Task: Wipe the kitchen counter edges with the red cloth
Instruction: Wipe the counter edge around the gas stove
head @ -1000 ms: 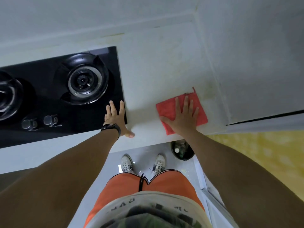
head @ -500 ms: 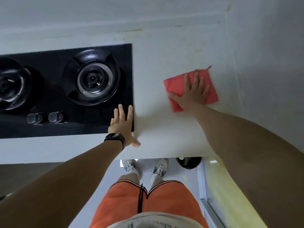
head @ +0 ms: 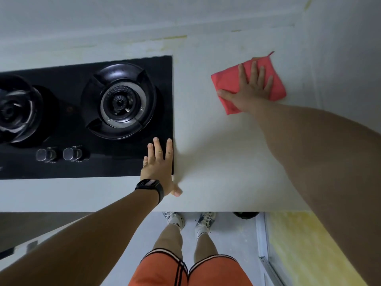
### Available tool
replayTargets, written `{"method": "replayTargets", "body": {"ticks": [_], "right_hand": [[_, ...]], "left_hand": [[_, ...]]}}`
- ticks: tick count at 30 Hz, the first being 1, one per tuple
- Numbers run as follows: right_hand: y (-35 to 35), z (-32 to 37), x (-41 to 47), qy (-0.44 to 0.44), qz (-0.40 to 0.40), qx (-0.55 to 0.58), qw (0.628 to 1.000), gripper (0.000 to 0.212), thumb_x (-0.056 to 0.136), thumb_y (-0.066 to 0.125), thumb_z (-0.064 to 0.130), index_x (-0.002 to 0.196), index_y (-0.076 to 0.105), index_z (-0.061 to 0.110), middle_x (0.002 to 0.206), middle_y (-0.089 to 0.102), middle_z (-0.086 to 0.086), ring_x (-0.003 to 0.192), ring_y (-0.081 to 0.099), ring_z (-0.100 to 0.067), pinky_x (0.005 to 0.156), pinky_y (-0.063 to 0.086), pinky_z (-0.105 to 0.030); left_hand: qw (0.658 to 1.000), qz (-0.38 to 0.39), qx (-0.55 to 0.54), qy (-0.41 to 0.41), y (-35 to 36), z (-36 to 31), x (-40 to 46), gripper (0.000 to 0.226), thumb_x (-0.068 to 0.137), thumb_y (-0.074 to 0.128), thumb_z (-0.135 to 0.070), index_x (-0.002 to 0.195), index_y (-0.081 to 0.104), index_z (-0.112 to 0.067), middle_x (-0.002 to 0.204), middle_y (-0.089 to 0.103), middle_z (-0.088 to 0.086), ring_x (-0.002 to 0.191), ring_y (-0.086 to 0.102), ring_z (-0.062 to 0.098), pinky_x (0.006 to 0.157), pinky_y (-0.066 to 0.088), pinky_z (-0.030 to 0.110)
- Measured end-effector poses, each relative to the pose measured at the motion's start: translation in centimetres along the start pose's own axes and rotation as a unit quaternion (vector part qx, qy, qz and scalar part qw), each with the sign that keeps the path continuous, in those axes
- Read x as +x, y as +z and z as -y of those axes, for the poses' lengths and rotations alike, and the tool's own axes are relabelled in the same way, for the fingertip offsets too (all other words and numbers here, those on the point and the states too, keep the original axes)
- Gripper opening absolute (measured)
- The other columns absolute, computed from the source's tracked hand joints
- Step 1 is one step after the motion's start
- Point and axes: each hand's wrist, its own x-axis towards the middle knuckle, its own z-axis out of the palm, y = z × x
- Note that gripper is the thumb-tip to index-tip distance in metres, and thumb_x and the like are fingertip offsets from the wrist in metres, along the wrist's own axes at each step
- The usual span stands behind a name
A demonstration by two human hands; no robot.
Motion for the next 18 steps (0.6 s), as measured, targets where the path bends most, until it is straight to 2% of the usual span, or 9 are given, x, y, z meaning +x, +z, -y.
{"method": "replayTargets", "body": {"ticks": [10,18], "right_hand": [[-1.9,1.2,3.3,-0.016,-0.013,-0.008,1.0,0.121,0.069,0.029,0.102,0.164,-0.008,0.036,0.172,-0.019,-0.005,0.158,-0.016,-0.032,0.125,-0.012,-0.056],[2.2,-0.3,-4.6,-0.054,-0.003,-0.012,0.998,0.118,0.072,0.031,0.1,0.164,-0.008,0.036,0.172,-0.02,-0.003,0.158,-0.016,-0.03,0.125,-0.011,-0.055]], "left_hand": [[1.0,0.004,0.004,-0.003,0.1,0.1,0.5,0.173,0.049,0.094,-0.062,0.148,-0.043,-0.024,0.159,-0.041,0.017,0.153,-0.024,0.037,0.126,0.007,0.05],[1.0,0.009,0.015,-0.006,-0.5,0.0,-0.1,0.173,0.048,0.094,-0.065,0.151,-0.039,-0.023,0.16,-0.037,0.019,0.154,-0.02,0.039,0.125,0.012,0.052]]}}
